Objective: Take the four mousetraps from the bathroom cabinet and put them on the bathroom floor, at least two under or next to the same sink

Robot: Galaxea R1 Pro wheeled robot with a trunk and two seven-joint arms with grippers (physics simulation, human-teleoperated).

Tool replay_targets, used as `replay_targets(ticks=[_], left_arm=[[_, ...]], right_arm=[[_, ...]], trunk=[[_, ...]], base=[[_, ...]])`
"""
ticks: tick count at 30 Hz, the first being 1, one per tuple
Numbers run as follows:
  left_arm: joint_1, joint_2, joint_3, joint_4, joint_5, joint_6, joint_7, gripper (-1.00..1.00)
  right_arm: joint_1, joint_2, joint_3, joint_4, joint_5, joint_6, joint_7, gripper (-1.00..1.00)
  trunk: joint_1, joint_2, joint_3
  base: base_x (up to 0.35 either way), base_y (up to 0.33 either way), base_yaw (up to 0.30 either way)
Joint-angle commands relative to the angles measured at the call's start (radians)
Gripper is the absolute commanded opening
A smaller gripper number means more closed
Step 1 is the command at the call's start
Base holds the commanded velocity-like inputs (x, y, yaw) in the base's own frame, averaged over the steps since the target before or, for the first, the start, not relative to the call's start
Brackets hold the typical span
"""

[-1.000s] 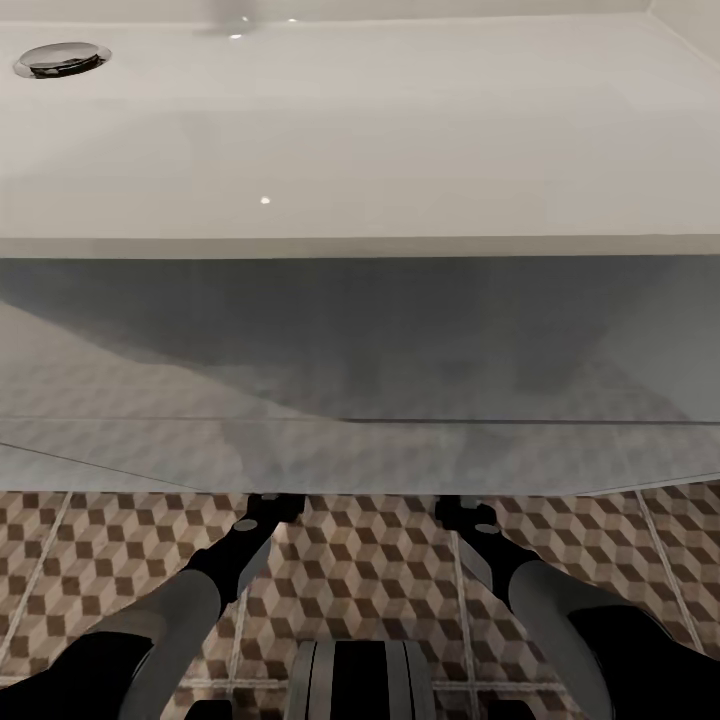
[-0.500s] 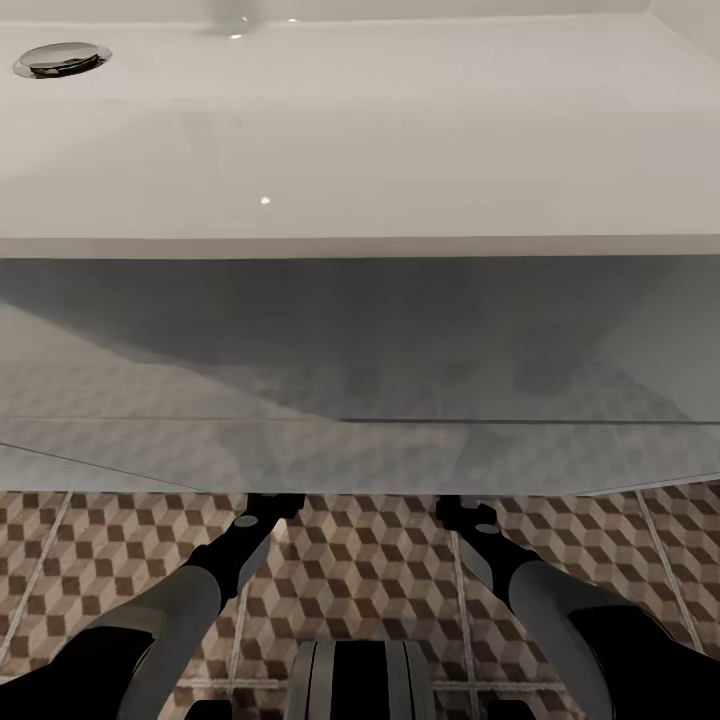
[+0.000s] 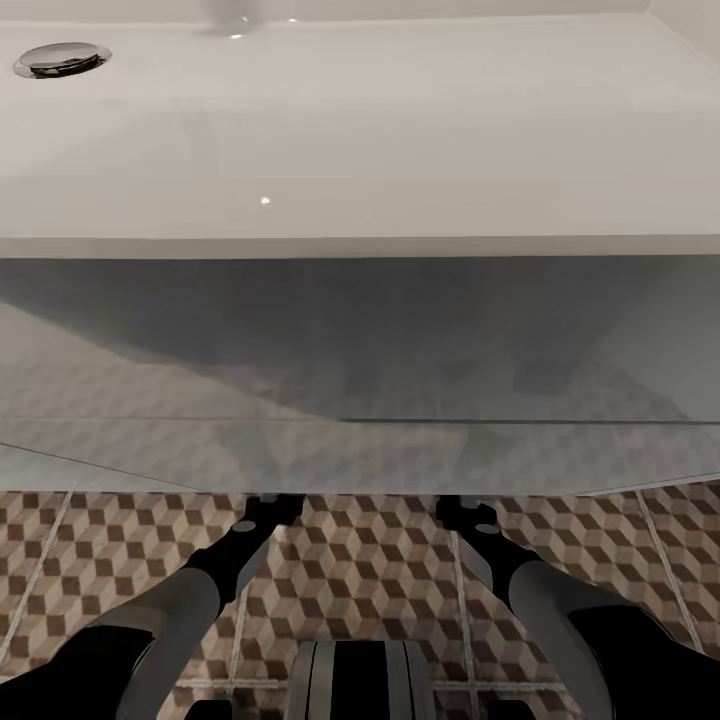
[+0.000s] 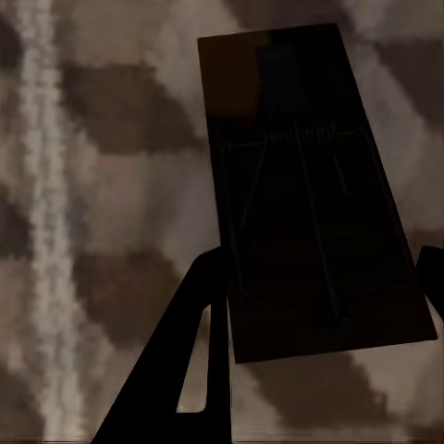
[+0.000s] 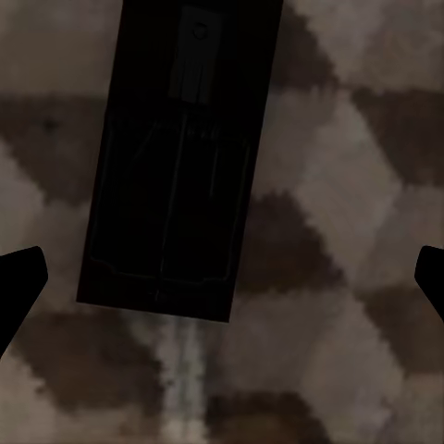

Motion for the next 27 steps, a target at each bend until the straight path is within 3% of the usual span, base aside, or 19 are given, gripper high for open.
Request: replay_targets(ticks=[1, 5, 11, 18, 27], left_arm=[[-0.001, 0.000, -0.009, 0.003, -0.004, -0.004, 0.010, -1.00], [-0.001, 0.000, -0.008, 0.014, -0.004, -0.011, 0.010, -1.00], [-0.001, 0.000, -0.008, 0.044, -0.004, -0.082, 0.010, -1.00], [-0.001, 0.002, -0.007, 0.054, -0.005, -0.121, 0.010, -1.00], [-0.001, 0.002, -0.007, 0.062, -0.007, -0.225, 0.017, -1.00]], right_arm=[[-0.001, 0.000, 0.009, 0.001, -0.009, -0.004, -0.003, 1.00], [-0.001, 0.000, 0.009, 0.001, -0.009, -0.004, -0.003, 1.00], [-0.001, 0.000, 0.010, 0.001, -0.009, -0.006, -0.003, 1.00], [-0.001, 0.000, 0.010, 0.001, -0.009, -0.006, -0.003, 1.00], [-0.001, 0.000, 0.010, 0.001, -0.009, -0.007, -0.003, 1.00]], trunk=[[0.000, 0.000, 0.000], [0.000, 0.000, 0.000], [0.000, 0.000, 0.000], [0.000, 0.000, 0.000], [0.000, 0.000, 0.000]], base=[[0.000, 0.000, 0.000], [0.000, 0.000, 0.000], [0.000, 0.000, 0.000], [0.000, 0.000, 0.000], [0.000, 0.000, 0.000]])
